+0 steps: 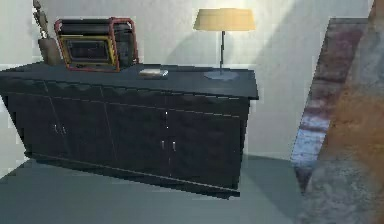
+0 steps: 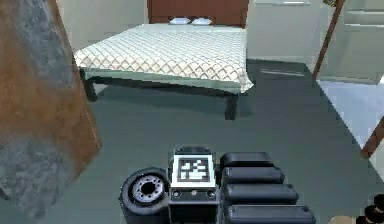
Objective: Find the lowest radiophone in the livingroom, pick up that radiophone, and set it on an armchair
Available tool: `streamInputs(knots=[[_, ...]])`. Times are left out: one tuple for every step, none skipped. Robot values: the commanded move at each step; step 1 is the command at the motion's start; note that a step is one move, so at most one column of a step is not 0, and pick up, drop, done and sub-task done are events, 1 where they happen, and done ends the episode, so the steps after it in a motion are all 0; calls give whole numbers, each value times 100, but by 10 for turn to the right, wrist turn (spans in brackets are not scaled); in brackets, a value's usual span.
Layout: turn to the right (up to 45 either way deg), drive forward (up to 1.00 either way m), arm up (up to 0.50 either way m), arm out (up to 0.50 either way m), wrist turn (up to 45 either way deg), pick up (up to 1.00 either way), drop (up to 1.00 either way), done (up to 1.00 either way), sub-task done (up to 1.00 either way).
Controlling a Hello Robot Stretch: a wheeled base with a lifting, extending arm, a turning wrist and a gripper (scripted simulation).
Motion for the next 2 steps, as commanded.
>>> streamInputs(knots=[[330, 0, 0, 0, 0, 0, 0, 0, 0], [450, 0, 0, 0, 0, 0, 0, 0, 0]])
